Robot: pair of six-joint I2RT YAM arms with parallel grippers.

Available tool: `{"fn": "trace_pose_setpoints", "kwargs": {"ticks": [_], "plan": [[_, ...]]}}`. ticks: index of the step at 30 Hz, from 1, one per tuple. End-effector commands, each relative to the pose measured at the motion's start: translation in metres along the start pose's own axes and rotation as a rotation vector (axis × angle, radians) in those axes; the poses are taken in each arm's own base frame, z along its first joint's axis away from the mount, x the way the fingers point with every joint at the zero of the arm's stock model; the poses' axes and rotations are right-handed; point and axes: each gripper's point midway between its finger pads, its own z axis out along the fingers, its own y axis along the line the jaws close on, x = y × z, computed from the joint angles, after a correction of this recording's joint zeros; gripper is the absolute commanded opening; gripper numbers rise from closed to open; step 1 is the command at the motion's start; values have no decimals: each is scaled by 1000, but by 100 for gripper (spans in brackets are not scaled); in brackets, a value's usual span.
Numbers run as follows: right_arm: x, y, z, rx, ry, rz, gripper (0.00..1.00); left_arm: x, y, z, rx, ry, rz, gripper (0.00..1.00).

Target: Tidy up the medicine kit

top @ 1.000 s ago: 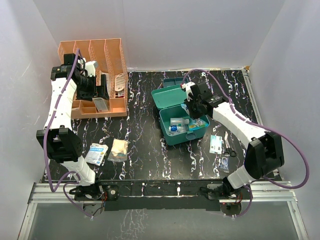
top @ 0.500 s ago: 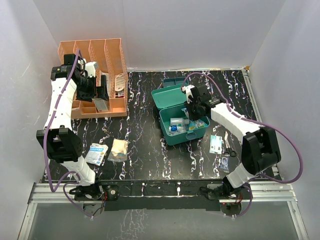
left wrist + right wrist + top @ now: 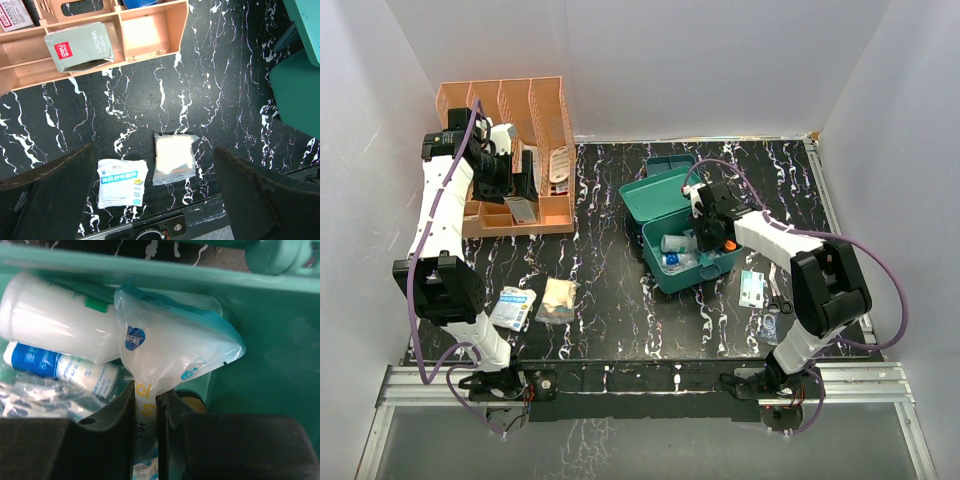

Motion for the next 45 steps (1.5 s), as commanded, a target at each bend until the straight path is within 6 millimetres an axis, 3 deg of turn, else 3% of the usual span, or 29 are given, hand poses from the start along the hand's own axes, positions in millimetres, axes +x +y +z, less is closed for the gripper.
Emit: {"fn": "trace_pose_setpoints", "kwargs": {"ticks": [1, 4, 7, 15, 21, 25, 28, 32, 36, 38, 45], "plan": [[-1, -8, 1, 27, -2, 23, 12, 1, -5, -12, 4, -10, 10, 98], [-16, -11, -15, 41, -49, 37, 31, 2, -4, -11, 4, -9, 10, 98], [-36, -14, -37, 55, -121, 48, 42, 2, -4, -10, 7, -7, 7, 98], [-90, -16, -108, 66, -336, 61, 53, 2, -6, -10, 16, -9, 4, 98], [-103, -17, -140, 72, -381, 80, 54, 8, -9, -11, 24, -17, 3, 98], [-112, -17, -162, 69, -440, 104, 56, 38, -16, -6, 56, 14, 32, 97], [-117, -17, -177, 73, -478, 118, 58, 82, -22, 4, 54, 99, 88, 95], [-119, -19, -186, 86, -503, 140, 62, 142, -37, 21, 36, 235, 157, 91], [-116, -18, -182, 81, -490, 159, 68, 146, -42, 26, -12, 223, 165, 86], [-114, -17, -179, 79, -480, 168, 76, 146, -39, 32, -43, 256, 132, 84], [-113, -19, -178, 89, -475, 176, 78, 164, -38, 67, -109, 358, 17, 76]]}}
